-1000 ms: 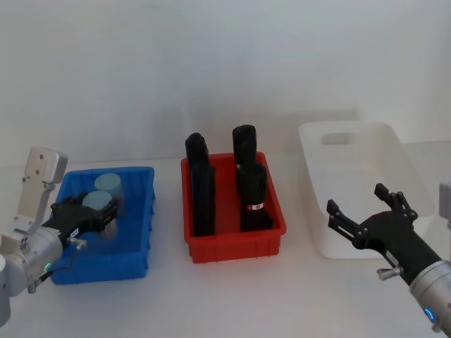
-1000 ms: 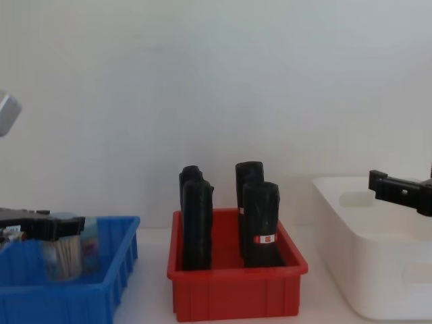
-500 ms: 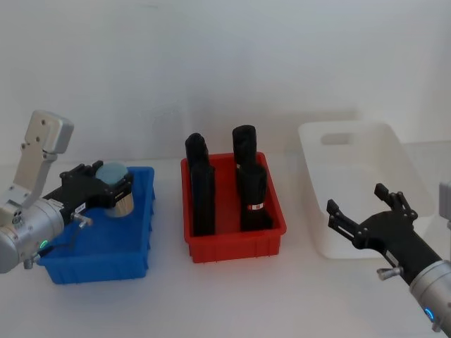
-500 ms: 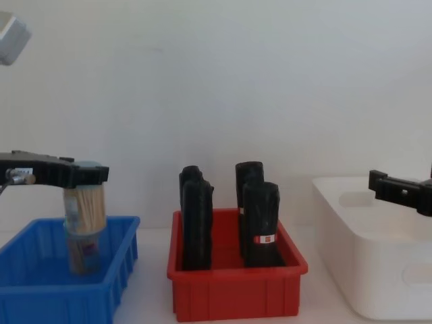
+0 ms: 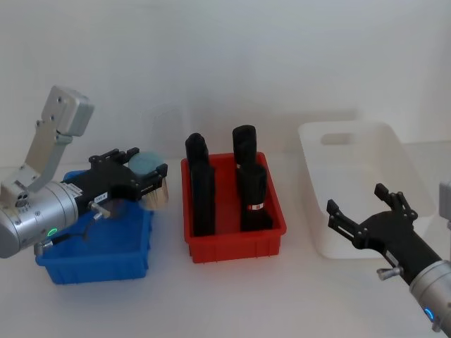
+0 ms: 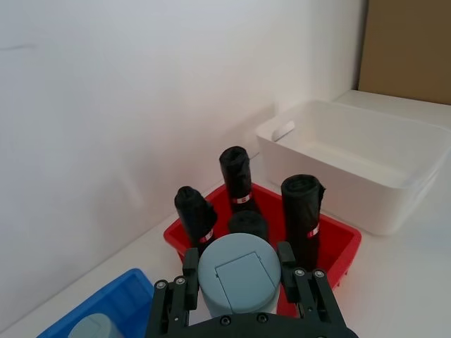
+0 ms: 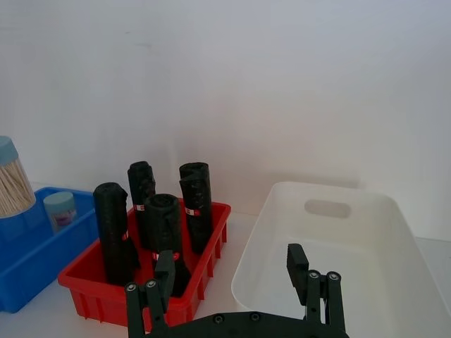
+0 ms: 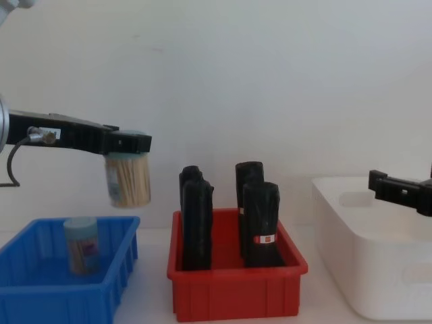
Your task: Pick the cotton swabs from the blue box and place them into the white box.
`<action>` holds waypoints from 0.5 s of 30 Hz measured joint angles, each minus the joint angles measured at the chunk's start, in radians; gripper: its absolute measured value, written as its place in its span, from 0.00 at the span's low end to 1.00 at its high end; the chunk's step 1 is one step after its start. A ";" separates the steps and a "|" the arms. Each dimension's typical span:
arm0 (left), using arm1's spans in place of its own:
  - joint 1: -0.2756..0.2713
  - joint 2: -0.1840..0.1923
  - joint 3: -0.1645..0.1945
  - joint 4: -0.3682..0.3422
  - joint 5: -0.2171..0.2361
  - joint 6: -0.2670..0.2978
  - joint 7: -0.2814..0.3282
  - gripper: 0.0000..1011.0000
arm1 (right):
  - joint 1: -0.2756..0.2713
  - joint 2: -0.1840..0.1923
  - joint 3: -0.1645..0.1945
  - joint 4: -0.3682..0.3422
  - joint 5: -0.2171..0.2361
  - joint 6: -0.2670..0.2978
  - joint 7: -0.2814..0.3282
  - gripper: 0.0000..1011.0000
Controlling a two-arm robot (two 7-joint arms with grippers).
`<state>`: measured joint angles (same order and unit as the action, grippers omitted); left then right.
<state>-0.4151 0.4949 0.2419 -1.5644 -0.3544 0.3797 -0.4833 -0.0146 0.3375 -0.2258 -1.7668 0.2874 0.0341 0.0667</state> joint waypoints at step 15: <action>-0.025 -0.008 0.018 -0.049 -0.023 0.047 -0.124 0.66 | 0.000 0.000 0.000 0.000 0.000 0.000 0.000 0.99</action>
<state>-0.4402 0.4872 0.2597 -1.6138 -0.3774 0.4269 -0.6075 -0.0146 0.3374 -0.2257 -1.7668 0.2873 0.0341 0.0671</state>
